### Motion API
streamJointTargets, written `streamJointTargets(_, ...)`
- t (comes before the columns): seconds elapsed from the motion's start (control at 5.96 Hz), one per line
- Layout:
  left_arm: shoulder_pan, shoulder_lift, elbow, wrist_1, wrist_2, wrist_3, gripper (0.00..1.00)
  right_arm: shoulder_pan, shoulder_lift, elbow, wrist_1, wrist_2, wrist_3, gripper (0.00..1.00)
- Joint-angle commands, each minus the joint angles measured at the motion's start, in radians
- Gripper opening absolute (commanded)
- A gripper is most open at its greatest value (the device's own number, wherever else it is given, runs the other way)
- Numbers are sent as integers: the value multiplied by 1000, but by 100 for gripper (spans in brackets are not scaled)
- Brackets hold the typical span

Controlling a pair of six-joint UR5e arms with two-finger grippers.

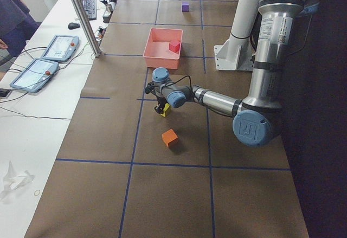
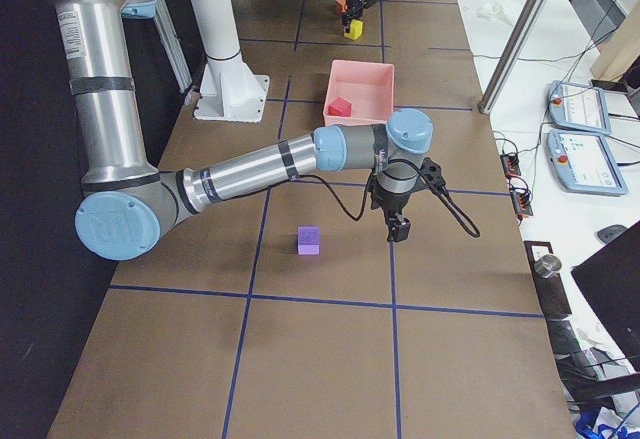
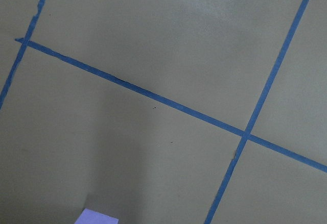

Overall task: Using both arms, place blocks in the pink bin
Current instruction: 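Carry the yellow cube with the left gripper into the pink bin and release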

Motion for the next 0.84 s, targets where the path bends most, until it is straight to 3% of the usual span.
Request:
streamJointTargets(0.0, -46, -61, -61, 114, -13, -17, 49, 0, -6, 9, 0, -1, 1, 100)
streamJointTargets(0.34, -46, -191, -108, 197, -12, -242, 51, 0, -35, 10, 2, -4, 3, 100)
streamJointTargets(0.67, -19, -465, -144, 496, -4, -458, 53, 0, -112, 12, 104, 22, 21, 100)
